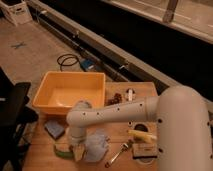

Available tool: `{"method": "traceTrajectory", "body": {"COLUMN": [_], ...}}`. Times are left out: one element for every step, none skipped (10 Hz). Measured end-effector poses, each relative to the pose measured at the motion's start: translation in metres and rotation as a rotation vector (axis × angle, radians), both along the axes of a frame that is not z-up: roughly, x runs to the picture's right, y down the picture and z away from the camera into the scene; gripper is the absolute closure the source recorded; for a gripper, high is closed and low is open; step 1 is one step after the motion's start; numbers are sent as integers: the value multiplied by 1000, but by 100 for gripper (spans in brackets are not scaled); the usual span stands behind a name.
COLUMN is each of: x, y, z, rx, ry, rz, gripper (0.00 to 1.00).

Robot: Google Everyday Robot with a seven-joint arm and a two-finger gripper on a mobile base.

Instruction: Place pepper in table surface

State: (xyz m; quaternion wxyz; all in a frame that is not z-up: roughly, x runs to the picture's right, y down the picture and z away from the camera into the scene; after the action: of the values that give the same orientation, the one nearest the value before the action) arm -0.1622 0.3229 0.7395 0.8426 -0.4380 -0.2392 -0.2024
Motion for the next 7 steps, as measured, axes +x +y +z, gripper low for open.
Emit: {"method": "traceTrajectory", "body": {"x": [1,0,1,-1,-4,-4,-5], "y": [2,-2,-5,-9,-13,-16,-24], "z": [-2,-6,-9,-13,-18,-20,-25], "rx": [8,24,35,50,67,79,102], "ry": [5,4,3,-3,-14,-19,-30], "rz": [-13,-11,-10,-6,-6,-5,-4], "gripper": [65,74,82,92,99,100,100]}}
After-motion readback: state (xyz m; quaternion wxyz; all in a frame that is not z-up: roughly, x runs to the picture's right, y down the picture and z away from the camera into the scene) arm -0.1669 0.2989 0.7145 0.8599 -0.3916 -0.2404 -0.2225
